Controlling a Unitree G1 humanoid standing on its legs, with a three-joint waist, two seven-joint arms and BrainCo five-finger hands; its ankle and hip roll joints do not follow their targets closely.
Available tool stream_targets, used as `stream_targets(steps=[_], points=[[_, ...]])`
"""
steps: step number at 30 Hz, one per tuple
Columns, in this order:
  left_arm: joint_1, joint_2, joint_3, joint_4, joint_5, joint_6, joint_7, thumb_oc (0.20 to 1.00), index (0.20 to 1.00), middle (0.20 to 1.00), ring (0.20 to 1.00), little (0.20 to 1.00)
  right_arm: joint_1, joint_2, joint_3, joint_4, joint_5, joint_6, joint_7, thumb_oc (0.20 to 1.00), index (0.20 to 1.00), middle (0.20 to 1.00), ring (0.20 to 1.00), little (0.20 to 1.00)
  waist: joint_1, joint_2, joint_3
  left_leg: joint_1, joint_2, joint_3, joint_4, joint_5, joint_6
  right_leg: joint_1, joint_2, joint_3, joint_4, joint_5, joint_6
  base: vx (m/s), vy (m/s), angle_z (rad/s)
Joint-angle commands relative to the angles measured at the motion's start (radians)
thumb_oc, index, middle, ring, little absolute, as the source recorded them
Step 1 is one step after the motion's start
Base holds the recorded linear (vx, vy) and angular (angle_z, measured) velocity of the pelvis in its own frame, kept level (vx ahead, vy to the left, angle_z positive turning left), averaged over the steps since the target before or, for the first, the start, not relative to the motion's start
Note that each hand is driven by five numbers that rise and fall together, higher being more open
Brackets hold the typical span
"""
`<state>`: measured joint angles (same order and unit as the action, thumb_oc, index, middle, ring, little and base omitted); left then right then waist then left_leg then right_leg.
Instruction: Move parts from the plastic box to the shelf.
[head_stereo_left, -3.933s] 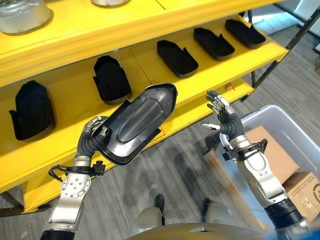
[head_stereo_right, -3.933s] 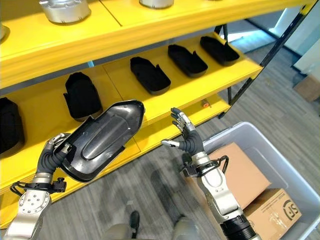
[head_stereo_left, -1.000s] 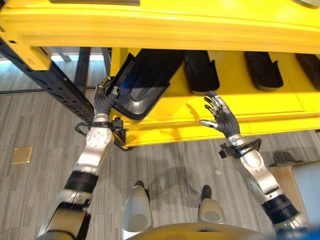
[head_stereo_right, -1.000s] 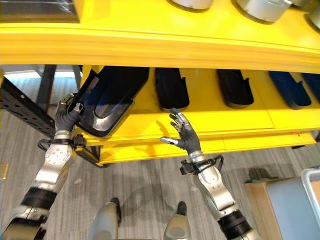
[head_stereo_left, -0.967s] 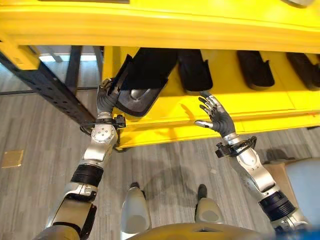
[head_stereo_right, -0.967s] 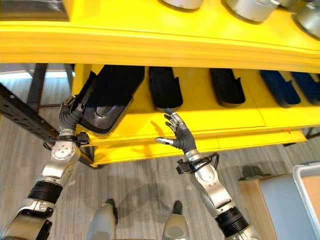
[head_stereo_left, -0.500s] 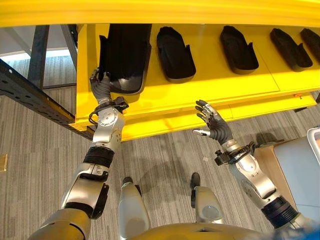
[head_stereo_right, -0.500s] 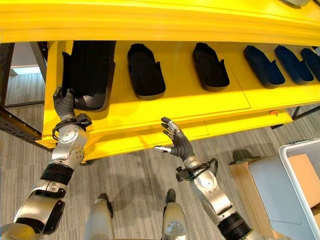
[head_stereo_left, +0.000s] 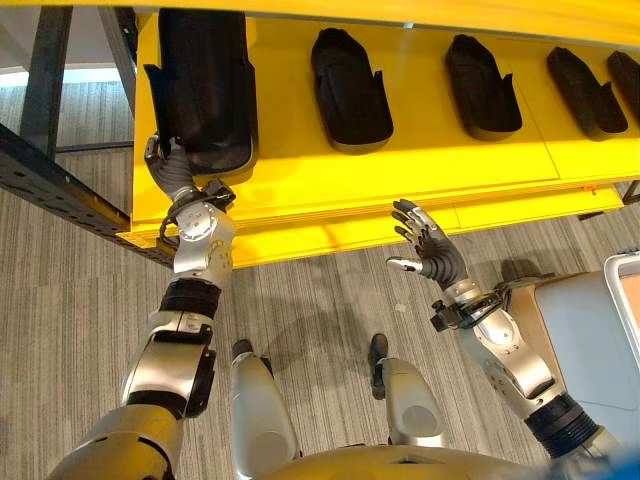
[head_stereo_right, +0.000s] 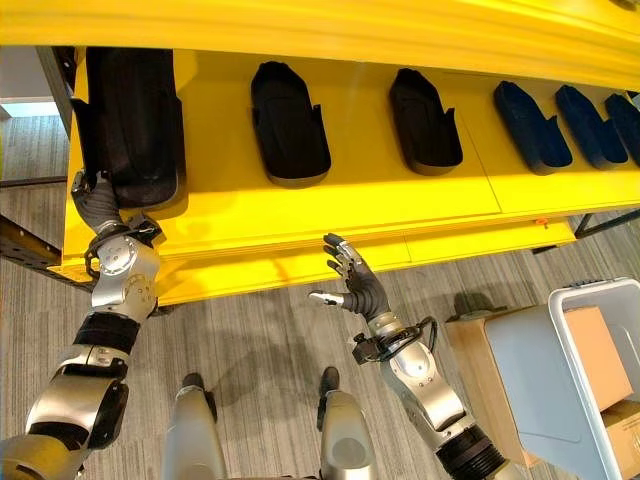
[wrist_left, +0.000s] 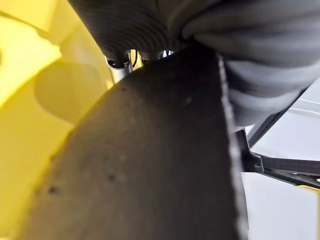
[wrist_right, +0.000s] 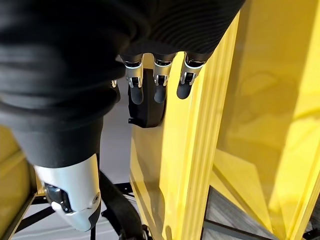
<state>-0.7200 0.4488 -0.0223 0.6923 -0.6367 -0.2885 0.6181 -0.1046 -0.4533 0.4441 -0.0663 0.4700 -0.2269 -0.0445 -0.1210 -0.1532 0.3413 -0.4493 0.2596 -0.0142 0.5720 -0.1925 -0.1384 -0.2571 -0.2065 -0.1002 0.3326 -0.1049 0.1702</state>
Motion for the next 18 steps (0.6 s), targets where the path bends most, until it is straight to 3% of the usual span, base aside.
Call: stream_targets(steps=[1, 18], points=[[-0.147, 0.066, -0.067, 0.043, 0.002, -0.035, -0.031, 0.200, 0.200, 0.200, 0.200, 0.200, 0.031, -0.040, -0.016, -0.099, 0.044, -0.083, 0.000, 1.000, 1.000, 1.000, 1.000, 1.000, 0.008, 0.006, -0.061, 0.010, 0.062, -0.060, -0.046, 0.084, -0.034, -0.089, -0.010, 0.052, 0.129, 0.024, -0.003, 0.00, 0.000, 0.00], [-0.303, 0.135, -0.101, 0.207, -0.078, -0.015, -0.058, 0.200, 0.200, 0.200, 0.200, 0.200, 0.023, -0.061, -0.001, -0.103, 0.063, -0.098, 0.009, 1.000, 1.000, 1.000, 1.000, 1.000, 0.010, -0.001, -0.029, -0.080, 0.060, -0.076, 0.034, 0.056, -0.021, -0.166, -0.015, 0.053, 0.206, -0.005, -0.008, 0.00, 0.001, 0.00]])
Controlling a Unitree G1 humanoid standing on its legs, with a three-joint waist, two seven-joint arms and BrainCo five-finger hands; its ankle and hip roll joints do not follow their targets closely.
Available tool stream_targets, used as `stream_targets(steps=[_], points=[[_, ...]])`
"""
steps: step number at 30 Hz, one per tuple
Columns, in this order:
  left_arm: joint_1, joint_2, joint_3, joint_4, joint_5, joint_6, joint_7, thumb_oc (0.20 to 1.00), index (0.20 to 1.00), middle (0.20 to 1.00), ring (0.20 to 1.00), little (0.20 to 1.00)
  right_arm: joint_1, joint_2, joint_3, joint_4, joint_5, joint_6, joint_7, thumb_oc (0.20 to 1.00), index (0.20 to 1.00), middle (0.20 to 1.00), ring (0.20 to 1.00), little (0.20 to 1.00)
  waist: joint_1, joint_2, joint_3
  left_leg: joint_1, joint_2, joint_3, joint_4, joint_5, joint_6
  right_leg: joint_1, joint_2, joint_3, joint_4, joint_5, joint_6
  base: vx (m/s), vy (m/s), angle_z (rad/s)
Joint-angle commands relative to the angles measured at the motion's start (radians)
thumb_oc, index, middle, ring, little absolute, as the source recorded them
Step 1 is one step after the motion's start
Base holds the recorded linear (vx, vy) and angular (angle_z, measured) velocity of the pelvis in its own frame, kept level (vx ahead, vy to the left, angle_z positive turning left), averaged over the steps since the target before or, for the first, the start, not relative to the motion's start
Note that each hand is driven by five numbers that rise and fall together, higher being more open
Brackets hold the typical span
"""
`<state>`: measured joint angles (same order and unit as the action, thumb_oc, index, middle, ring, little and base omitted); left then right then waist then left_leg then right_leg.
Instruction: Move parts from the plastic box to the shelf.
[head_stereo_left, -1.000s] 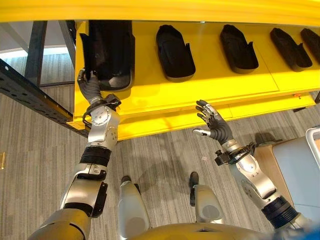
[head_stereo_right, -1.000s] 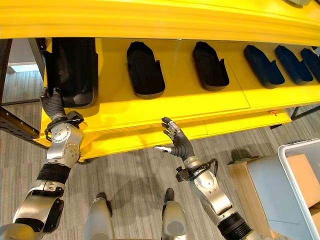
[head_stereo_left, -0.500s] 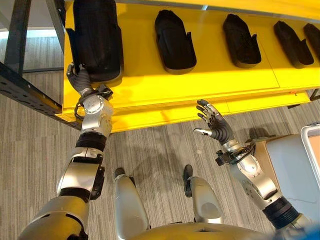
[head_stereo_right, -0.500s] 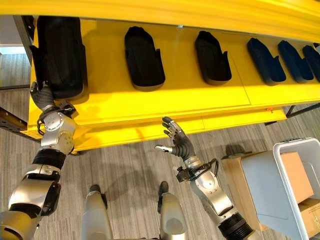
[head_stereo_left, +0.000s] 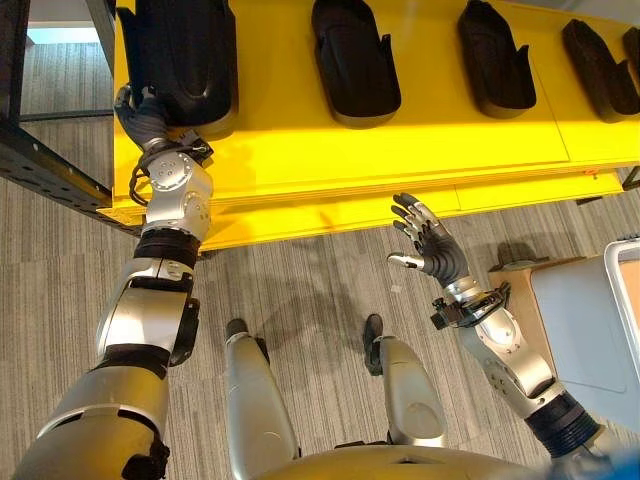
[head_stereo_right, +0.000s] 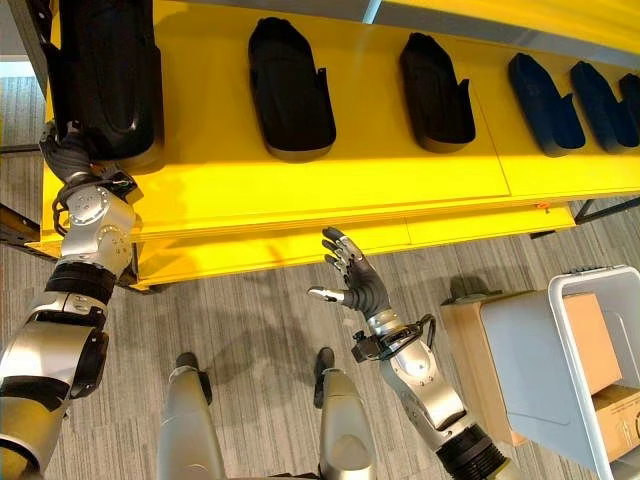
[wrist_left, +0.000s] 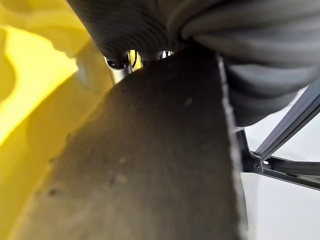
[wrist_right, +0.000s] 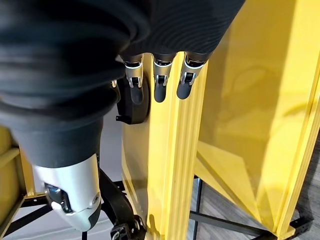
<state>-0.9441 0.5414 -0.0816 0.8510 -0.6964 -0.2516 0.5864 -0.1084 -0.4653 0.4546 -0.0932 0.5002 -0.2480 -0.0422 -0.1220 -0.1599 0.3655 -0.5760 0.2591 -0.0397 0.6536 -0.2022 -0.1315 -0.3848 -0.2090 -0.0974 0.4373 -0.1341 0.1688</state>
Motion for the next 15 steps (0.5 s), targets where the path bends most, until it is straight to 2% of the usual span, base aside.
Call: stream_targets(steps=[1, 15], points=[[-0.081, 0.039, -0.033, 0.060, -0.036, -0.053, -0.027, 0.200, 0.200, 0.200, 0.200, 0.200, 0.029, -0.051, -0.010, -0.075, 0.034, -0.078, 0.006, 1.000, 1.000, 1.000, 1.000, 1.000, 0.010, 0.004, -0.053, 0.044, 0.063, -0.050, -0.046, 0.065, -0.028, -0.042, -0.011, 0.050, 0.101, 0.023, -0.007, 0.00, 0.000, 0.00], [-0.094, 0.018, -0.013, 0.076, -0.080, -0.058, -0.025, 0.200, 0.200, 0.200, 0.200, 0.200, 0.030, -0.062, -0.012, -0.088, 0.029, -0.078, 0.002, 1.000, 1.000, 1.000, 1.000, 1.000, 0.006, 0.000, -0.046, 0.035, 0.069, -0.043, -0.035, 0.055, -0.027, -0.071, -0.007, 0.069, 0.120, 0.019, -0.007, 0.00, 0.004, -0.03]])
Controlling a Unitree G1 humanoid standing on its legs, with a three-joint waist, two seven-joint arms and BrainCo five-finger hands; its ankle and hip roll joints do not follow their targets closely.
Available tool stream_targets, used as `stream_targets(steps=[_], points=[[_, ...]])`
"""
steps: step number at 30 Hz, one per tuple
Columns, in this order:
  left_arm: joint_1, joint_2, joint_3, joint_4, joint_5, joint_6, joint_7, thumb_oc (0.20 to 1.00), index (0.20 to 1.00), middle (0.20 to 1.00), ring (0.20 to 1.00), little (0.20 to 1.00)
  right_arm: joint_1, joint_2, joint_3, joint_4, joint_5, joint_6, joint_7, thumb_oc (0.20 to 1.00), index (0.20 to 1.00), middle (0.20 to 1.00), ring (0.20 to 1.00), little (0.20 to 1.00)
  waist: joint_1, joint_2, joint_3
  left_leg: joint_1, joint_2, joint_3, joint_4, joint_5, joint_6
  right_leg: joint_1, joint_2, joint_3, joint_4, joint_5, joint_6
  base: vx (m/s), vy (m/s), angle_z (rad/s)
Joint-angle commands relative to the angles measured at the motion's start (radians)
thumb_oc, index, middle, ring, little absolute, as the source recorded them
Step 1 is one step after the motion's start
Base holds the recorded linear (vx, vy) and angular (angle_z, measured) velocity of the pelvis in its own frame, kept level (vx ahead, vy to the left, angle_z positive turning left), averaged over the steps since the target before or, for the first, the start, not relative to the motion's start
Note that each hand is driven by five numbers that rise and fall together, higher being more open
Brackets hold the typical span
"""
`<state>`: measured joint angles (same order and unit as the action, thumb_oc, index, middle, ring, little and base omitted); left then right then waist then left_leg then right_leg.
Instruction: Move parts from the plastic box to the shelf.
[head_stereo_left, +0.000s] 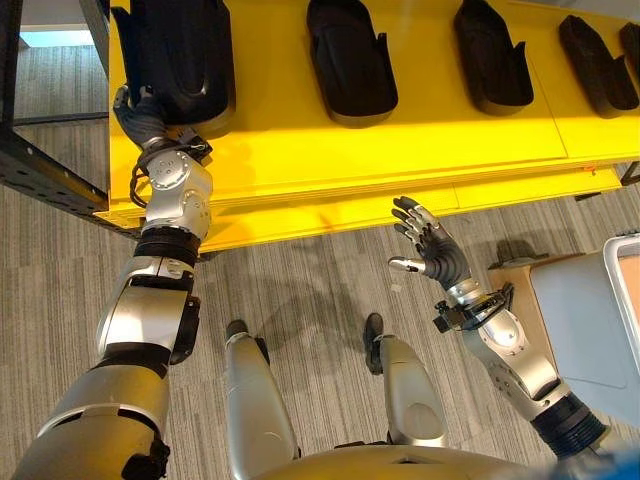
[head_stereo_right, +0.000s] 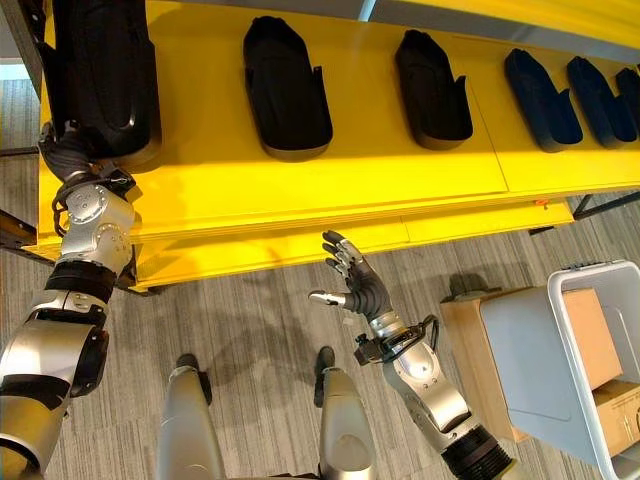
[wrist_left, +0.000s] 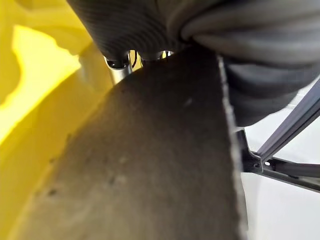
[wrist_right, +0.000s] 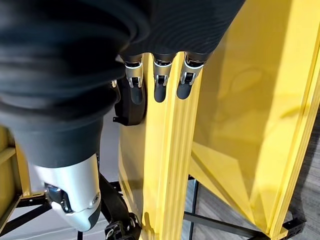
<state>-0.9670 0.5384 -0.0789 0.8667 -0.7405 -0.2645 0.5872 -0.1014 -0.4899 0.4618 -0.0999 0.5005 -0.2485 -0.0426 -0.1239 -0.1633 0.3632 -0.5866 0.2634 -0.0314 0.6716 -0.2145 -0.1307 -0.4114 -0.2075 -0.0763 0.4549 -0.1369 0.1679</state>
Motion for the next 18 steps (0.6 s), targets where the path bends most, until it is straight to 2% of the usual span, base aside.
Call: stream_targets(steps=[1, 6, 7, 8, 18], points=[[-0.071, 0.021, -0.016, 0.061, -0.037, -0.044, -0.027, 0.200, 0.200, 0.200, 0.200, 0.200, 0.023, -0.040, -0.019, -0.083, 0.029, -0.077, 0.003, 1.000, 1.000, 1.000, 1.000, 1.000, 0.008, 0.005, -0.043, 0.046, 0.065, -0.050, -0.051, 0.066, -0.028, -0.045, -0.008, 0.049, 0.104, 0.022, -0.006, 0.00, 0.000, 0.00], [-0.074, 0.015, -0.014, 0.079, -0.044, -0.037, -0.035, 0.200, 0.200, 0.200, 0.200, 0.200, 0.029, -0.052, -0.017, -0.086, 0.031, -0.071, 0.011, 1.000, 1.000, 1.000, 1.000, 1.000, 0.005, 0.006, -0.044, 0.040, 0.064, -0.049, -0.046, 0.065, -0.029, -0.054, -0.008, 0.052, 0.111, 0.023, -0.006, 0.00, 0.000, 0.00], [-0.071, 0.011, -0.014, 0.076, -0.044, -0.038, -0.034, 0.395, 0.395, 0.395, 0.395, 0.395, 0.031, -0.053, -0.019, -0.087, 0.032, -0.070, 0.011, 1.000, 1.000, 1.000, 1.000, 1.000, 0.006, 0.007, -0.045, 0.038, 0.065, -0.049, -0.046, 0.064, -0.029, -0.057, -0.008, 0.051, 0.113, 0.023, -0.006, -0.02, -0.004, -0.04], [-0.070, 0.009, -0.011, 0.084, -0.051, -0.036, -0.036, 1.000, 1.000, 1.000, 1.000, 1.000, 0.035, -0.053, -0.020, -0.087, 0.034, -0.069, 0.010, 1.000, 1.000, 1.000, 1.000, 1.000, 0.005, 0.008, -0.047, 0.037, 0.065, -0.050, -0.047, 0.065, -0.030, -0.060, -0.008, 0.052, 0.114, 0.023, -0.005, -0.01, -0.002, -0.05], [-0.067, 0.001, 0.006, 0.083, -0.097, -0.046, -0.050, 1.000, 1.000, 1.000, 1.000, 1.000, 0.037, -0.055, -0.023, -0.087, 0.038, -0.059, 0.017, 1.000, 1.000, 1.000, 1.000, 1.000, 0.009, 0.016, -0.059, 0.035, 0.069, -0.053, -0.053, 0.072, -0.035, -0.060, -0.007, 0.052, 0.111, 0.027, -0.003, 0.00, -0.001, -0.01]])
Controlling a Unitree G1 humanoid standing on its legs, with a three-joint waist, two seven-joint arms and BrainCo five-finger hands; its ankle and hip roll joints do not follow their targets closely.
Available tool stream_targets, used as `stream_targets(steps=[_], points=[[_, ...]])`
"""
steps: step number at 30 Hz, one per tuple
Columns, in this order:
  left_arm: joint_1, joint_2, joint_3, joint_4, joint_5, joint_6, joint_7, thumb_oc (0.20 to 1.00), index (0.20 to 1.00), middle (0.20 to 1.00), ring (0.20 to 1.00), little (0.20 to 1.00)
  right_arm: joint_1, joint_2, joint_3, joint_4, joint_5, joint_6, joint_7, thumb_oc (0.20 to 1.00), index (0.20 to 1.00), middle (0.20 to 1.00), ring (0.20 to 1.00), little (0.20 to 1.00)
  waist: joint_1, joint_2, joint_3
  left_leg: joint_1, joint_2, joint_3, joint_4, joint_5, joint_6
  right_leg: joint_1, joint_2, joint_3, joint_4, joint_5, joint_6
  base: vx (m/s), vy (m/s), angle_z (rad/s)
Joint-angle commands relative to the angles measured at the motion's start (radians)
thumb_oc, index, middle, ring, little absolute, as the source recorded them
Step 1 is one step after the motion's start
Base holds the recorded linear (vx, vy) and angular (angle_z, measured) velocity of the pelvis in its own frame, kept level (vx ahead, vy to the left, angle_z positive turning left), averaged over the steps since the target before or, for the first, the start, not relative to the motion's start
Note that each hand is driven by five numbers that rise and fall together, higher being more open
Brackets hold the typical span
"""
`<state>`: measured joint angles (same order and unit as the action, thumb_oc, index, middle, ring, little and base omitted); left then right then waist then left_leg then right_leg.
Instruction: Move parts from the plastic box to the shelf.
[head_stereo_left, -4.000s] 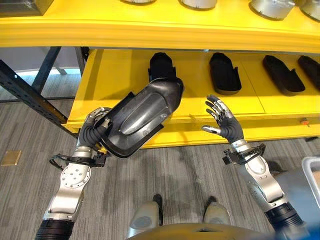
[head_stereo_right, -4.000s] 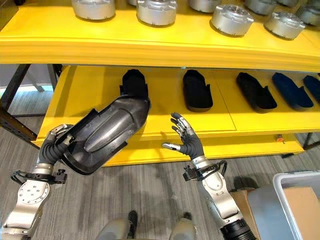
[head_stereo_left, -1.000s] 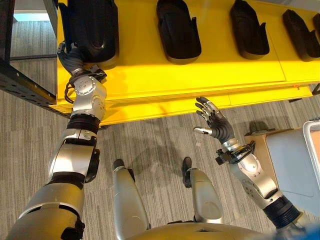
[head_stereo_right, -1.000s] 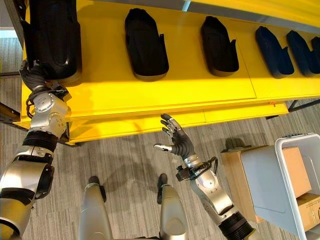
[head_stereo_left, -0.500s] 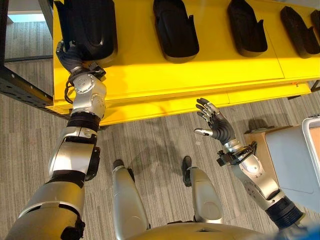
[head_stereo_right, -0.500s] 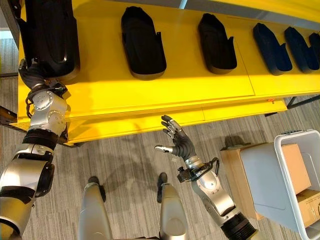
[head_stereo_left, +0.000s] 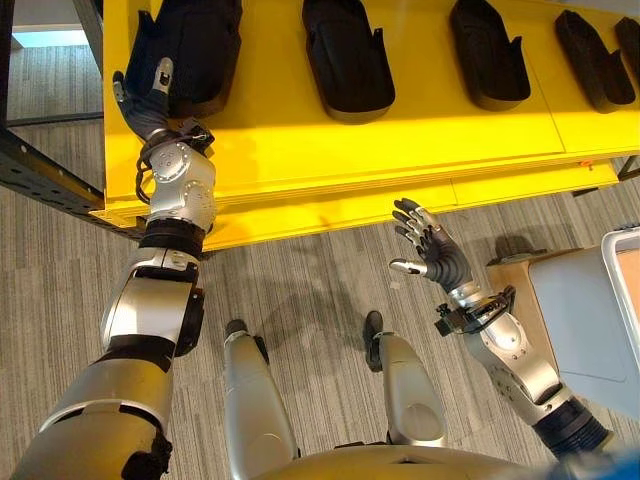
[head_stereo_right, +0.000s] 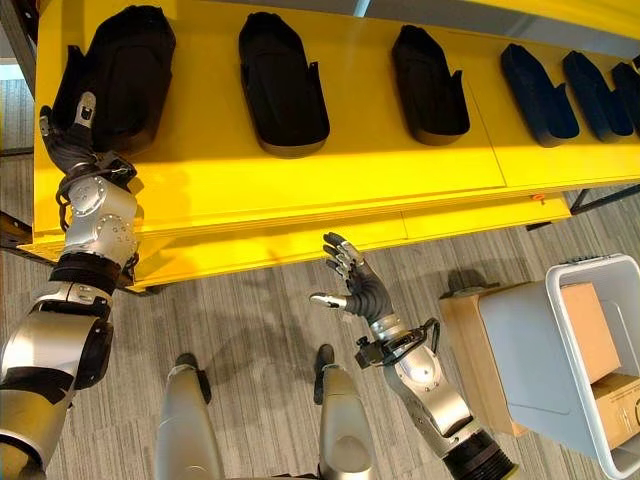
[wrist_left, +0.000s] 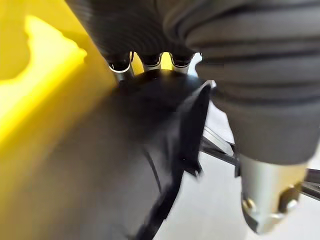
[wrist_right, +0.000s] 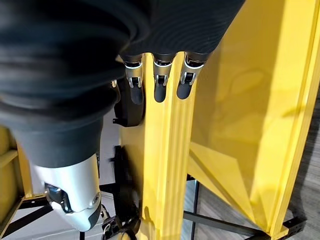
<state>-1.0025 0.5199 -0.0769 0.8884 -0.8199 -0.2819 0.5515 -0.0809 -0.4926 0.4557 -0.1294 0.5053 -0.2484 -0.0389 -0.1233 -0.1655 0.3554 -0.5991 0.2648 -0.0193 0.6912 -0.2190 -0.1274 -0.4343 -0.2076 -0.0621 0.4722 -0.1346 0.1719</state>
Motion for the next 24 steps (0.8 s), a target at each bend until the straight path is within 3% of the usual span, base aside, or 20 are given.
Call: stream_targets(steps=[1, 14, 24], points=[[-0.032, 0.020, 0.006, 0.059, -0.018, -0.030, -0.012, 1.000, 1.000, 1.000, 1.000, 1.000, 0.015, -0.053, -0.016, -0.058, 0.032, -0.058, 0.013, 1.000, 1.000, 1.000, 1.000, 1.000, 0.009, 0.019, -0.051, 0.049, 0.067, -0.065, -0.073, 0.077, -0.038, -0.037, -0.007, 0.038, 0.095, 0.025, -0.008, 0.00, 0.000, 0.00], [0.043, -0.011, 0.032, -0.062, -0.031, -0.070, -0.003, 1.000, 1.000, 1.000, 1.000, 1.000, 0.019, -0.048, -0.030, -0.059, 0.018, -0.052, 0.007, 1.000, 1.000, 1.000, 1.000, 1.000, 0.023, 0.027, -0.047, 0.061, 0.065, -0.065, -0.087, 0.084, -0.042, -0.025, -0.010, 0.036, 0.095, 0.026, -0.008, 0.00, 0.000, 0.00], [0.128, -0.057, 0.031, -0.107, 0.009, -0.063, -0.011, 1.000, 1.000, 1.000, 1.000, 1.000, 0.027, -0.052, -0.049, -0.068, 0.008, -0.056, 0.000, 1.000, 1.000, 1.000, 1.000, 1.000, 0.025, 0.029, -0.038, 0.061, 0.060, -0.062, -0.085, 0.091, -0.038, -0.029, -0.014, 0.043, 0.097, 0.034, -0.010, 0.00, 0.000, 0.00]])
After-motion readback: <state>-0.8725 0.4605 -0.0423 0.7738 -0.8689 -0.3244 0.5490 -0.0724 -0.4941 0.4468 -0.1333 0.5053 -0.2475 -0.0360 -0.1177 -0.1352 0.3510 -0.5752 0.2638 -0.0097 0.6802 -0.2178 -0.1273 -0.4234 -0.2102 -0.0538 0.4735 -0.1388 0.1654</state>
